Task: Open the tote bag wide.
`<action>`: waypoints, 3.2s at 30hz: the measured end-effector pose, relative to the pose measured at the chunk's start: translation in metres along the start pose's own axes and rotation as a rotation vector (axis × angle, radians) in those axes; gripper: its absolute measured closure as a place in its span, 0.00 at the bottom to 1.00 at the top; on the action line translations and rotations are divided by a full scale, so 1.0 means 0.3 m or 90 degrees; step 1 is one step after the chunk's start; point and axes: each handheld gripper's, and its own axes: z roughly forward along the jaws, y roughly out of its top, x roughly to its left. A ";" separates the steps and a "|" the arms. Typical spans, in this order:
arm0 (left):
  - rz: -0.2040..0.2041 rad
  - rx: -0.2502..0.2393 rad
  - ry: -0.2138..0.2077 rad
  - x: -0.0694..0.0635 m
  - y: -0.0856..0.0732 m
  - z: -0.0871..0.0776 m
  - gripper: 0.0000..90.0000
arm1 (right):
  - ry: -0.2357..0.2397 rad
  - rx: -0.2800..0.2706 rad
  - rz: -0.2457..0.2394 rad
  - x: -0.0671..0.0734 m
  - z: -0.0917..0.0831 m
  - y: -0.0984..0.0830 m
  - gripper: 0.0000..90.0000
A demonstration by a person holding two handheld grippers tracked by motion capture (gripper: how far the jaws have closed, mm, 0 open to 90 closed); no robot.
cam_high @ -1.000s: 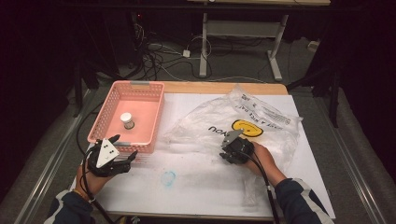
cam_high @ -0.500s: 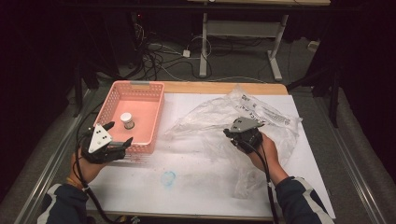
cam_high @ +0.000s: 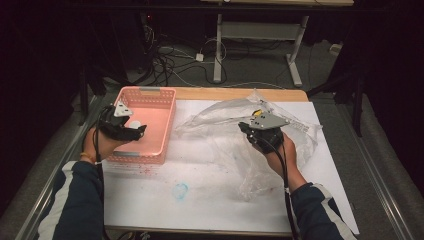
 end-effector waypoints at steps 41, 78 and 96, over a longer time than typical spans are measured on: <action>-0.061 -0.005 0.046 0.028 0.041 0.052 0.54 | -0.025 -0.040 0.004 -0.008 -0.045 0.014 1.00; 0.199 -0.232 -0.213 -0.698 0.288 0.127 0.54 | -0.002 -0.027 0.033 0.003 -0.006 0.013 1.00; 0.162 -0.180 -0.187 -0.797 0.315 0.313 0.41 | 0.002 0.004 0.043 -0.013 0.023 -0.017 1.00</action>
